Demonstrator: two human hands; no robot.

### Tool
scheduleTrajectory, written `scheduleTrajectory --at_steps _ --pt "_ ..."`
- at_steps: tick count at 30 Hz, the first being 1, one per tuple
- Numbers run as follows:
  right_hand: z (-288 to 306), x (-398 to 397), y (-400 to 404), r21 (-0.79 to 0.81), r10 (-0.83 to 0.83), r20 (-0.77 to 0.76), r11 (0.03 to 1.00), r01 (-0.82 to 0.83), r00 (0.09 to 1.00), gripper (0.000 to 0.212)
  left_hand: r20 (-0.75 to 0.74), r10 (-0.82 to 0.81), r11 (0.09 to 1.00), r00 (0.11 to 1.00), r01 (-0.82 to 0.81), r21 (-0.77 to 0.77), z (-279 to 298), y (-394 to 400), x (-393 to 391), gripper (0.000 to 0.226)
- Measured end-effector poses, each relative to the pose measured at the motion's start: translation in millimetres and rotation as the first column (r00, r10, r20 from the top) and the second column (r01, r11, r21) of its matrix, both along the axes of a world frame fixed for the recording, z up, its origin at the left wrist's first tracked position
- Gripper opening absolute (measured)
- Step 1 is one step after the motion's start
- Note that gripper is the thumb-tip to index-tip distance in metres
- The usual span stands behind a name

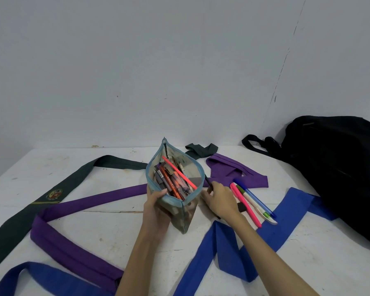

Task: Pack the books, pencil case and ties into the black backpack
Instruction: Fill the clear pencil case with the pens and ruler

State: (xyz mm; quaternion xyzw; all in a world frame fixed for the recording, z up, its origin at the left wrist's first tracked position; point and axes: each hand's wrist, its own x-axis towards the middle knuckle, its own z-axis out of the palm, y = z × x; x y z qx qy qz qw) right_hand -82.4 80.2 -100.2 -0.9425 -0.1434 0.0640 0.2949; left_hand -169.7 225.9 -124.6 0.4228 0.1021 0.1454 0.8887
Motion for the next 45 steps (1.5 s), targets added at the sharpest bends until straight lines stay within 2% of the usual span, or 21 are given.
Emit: scheduleTrajectory --at_steps 3,6,7,9,11,12,13,15,17,20,23,25,28,31,37,43,45 --pt "-1 -3 -2 -0.145 0.042 -0.023 0.988 -0.045 0.999 0.019 -0.008 0.002 1.000 1.000 -0.002 0.004 1 0 0 0.108" --pt "2 5 -9 -0.109 0.007 -0.017 0.994 -0.009 1.000 0.018 -0.013 0.006 1.000 1.000 -0.006 0.011 3 0 0 0.115" --pt "6 8 -12 -0.025 -0.024 -0.007 0.999 0.024 1.000 0.017 -0.014 0.007 1.000 1.000 -0.007 0.013 3 0 0 0.116" --pt "23 13 -19 0.267 -0.138 -0.013 0.954 0.137 0.990 0.017 -0.015 0.004 1.000 1.000 -0.004 0.008 2 -1 1 0.111" --pt "50 14 -23 0.597 -0.236 -0.081 0.767 0.237 0.968 0.022 -0.013 0.001 1.000 1.000 -0.001 -0.002 1 -2 2 0.100" --pt "65 12 -24 0.704 -0.245 -0.119 0.663 0.255 0.962 0.023 -0.014 -0.001 1.000 1.000 0.001 -0.005 1 -2 2 0.097" --pt "79 9 -24 0.768 -0.228 -0.137 0.590 0.249 0.964 0.022 -0.015 -0.002 1.000 1.000 0.002 -0.005 2 -3 3 0.096" --pt "104 0 -19 0.813 -0.142 -0.116 0.556 0.176 0.983 0.019 -0.017 -0.002 1.000 1.000 0.002 0.004 3 -4 3 0.096" --pt "121 -6 -11 0.762 0.010 -0.086 0.645 0.059 0.996 0.019 -0.013 0.003 1.000 1.000 -0.003 0.005 3 -6 3 0.097" --pt "129 -13 5 0.466 0.211 -0.127 0.875 -0.130 0.969 0.020 0.002 0.005 1.000 1.000 -0.005 0.015 5 -7 3 0.097" --pt "120 -9 25 0.112 0.201 -0.002 0.974 -0.199 0.980 0.019 0.003 0.004 1.000 1.000 -0.004 -0.007 6 -7 3 0.099" --pt "116 -9 35 -0.015 0.170 0.123 0.985 -0.170 0.978 0.021 0.003 -0.001 1.000 1.000 0.001 -0.025 6 -6 3 0.099" --pt "114 -10 41 -0.031 0.124 0.208 0.992 -0.120 0.970 0.025 0.024 -0.015 1.000 1.000 0.016 -0.024 5 -6 2 0.092" --pt "114 -11 40 0.032 0.125 0.225 0.990 -0.135 0.966 0.018 0.032 -0.012 1.000 0.999 0.013 -0.024 5 -6 1 0.092" --pt "132 -16 21 0.128 0.255 0.040 0.958 -0.258 0.966 0.011 0.026 -0.014 1.000 1.000 0.015 -0.012 5 -7 2 0.096" --pt "132 -17 17 -0.052 0.332 -0.096 0.940 -0.338 0.938 0.025 0.007 -0.008 0.999 1.000 0.008 -0.033 6 -8 3 0.098" --pt "124 -15 26 -0.083 0.320 -0.028 0.943 -0.322 0.947 0.027 0.011 -0.005 0.999 1.000 0.006 -0.036 6 -8 3 0.096"
